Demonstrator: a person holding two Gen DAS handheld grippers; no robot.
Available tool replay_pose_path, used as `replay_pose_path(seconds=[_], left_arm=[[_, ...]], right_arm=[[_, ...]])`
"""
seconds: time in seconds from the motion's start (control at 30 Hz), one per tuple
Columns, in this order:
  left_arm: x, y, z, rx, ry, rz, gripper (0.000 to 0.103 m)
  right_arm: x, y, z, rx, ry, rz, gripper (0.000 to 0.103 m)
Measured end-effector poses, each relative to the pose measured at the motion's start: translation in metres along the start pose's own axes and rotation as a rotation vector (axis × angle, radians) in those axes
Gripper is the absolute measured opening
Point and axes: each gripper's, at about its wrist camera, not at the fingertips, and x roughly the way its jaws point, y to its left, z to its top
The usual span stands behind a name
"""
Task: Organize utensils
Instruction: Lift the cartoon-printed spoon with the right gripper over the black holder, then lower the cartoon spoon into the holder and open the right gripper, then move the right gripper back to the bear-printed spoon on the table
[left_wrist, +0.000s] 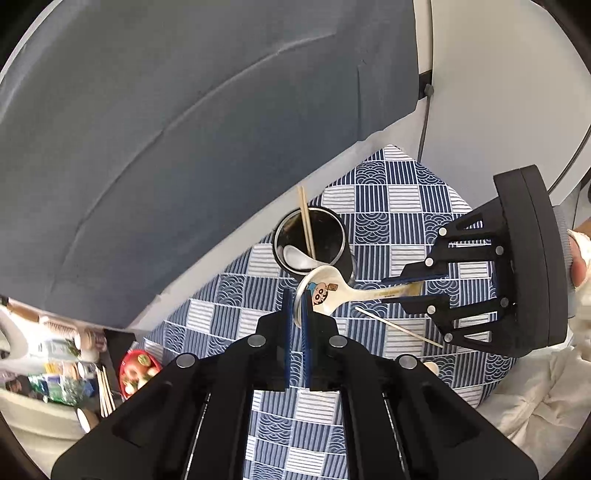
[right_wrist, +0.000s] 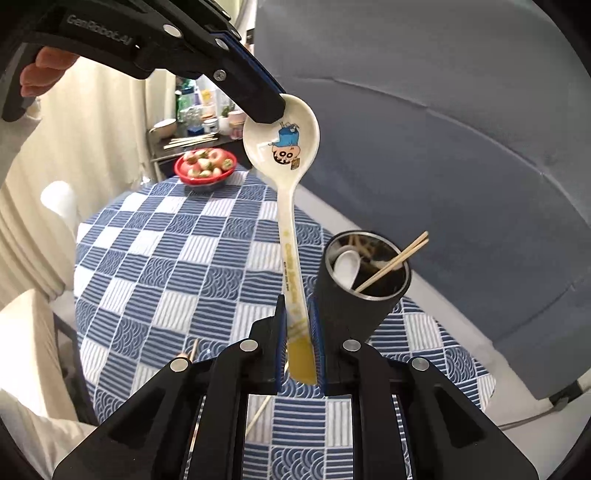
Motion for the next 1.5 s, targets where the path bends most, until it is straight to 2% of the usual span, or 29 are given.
replay_pose_path(seconds=[0.2, 0.5, 0.8, 1.17, 1.23, 1.27, 1.3, 1.37, 1.43, 1.5], left_arm=[[0.0, 0.015, 0.025, 0.059, 0.003, 0.045, 0.005], [0.013, 0.037, 0.054, 0.11, -0.007, 0.043, 0.007], [0.057, 0.049, 0.057, 0.134, 0.021, 0.01, 0.008], [0.078, 0.049, 0.06, 0.132, 0.031, -0.016, 0.009], [0.074, 0.052, 0.056, 0.124, -0.01, 0.046, 0.033], [0.072, 0.054, 0.055, 0.099, -0.027, 0.061, 0.067], [0.067, 0.059, 0.051, 0.059, -0.06, 0.062, 0.084], [0.058, 0.067, 0.043, 0.009, -0.112, 0.042, 0.085], [0.052, 0.071, 0.032, -0.03, -0.148, 0.073, 0.095], [0.051, 0.073, 0.022, -0.063, -0.153, 0.101, 0.097]], right_arm=[[0.009, -0.018, 0.024, 0.007, -0.005, -0.029, 0.012], [0.045, -0.047, 0.053, 0.071, 0.003, -0.037, 0.011], [0.096, -0.063, 0.049, 0.144, 0.07, -0.007, 0.012], [0.118, -0.069, 0.041, 0.181, 0.084, -0.01, 0.014], [0.116, -0.069, 0.037, 0.191, 0.07, -0.046, 0.053], [0.113, -0.069, 0.033, 0.196, 0.05, -0.079, 0.088], [0.105, -0.068, 0.028, 0.196, 0.02, -0.118, 0.088], [0.098, -0.07, 0.019, 0.211, 0.015, -0.13, 0.088], [0.089, -0.07, 0.011, 0.219, 0.01, -0.131, 0.089], [0.082, -0.067, 0.005, 0.208, 0.007, -0.15, 0.09]])
